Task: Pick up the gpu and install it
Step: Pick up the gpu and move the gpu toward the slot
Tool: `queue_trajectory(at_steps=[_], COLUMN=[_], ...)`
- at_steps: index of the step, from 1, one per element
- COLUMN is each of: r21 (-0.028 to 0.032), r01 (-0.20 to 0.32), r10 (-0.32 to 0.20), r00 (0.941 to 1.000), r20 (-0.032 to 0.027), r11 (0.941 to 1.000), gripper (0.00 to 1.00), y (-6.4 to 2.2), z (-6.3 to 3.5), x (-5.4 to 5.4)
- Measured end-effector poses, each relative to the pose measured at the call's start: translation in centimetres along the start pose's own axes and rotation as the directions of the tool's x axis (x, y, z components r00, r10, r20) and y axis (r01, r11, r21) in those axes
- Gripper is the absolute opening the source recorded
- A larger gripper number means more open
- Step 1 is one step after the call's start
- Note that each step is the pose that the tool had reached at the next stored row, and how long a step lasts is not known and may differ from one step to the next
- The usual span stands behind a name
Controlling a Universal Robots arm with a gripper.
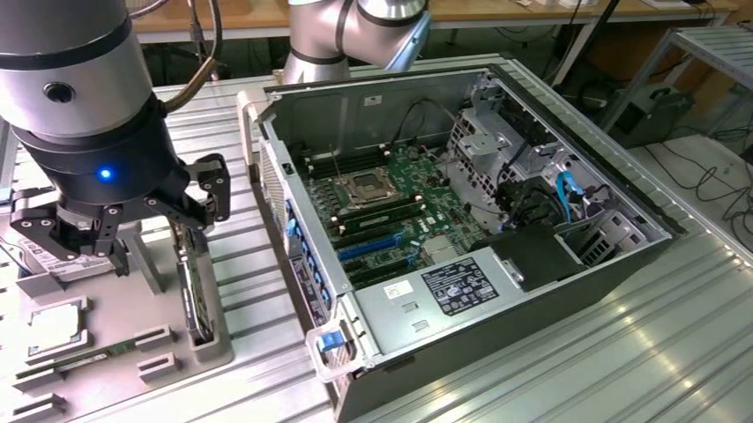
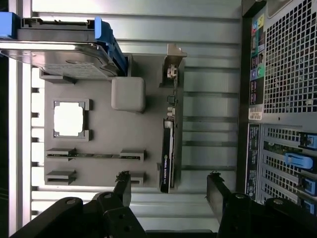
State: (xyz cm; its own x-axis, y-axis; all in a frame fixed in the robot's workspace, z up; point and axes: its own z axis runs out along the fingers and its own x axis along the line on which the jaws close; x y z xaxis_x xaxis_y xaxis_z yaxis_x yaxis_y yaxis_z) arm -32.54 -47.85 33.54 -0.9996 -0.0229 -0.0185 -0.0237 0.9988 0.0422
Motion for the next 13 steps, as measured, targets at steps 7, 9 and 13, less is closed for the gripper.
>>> queue_trajectory(at_steps=[7,9,13], r21=[0.0002,0.0002,0.0002], r01=[-0.013,-0.013,-0.014], r10=[0.013,0.013,0.014], r00=[0.9999,0.9999,0.9999], r20=[0.0006,0.0005,0.0005], r11=[0.9999,0.9999,0.9999], gripper=[0.72,0.72,0.72], y=[0.51,0.51,0.5], z=[1.3,1.43,1.71], x=[0.0,0.0,0.0])
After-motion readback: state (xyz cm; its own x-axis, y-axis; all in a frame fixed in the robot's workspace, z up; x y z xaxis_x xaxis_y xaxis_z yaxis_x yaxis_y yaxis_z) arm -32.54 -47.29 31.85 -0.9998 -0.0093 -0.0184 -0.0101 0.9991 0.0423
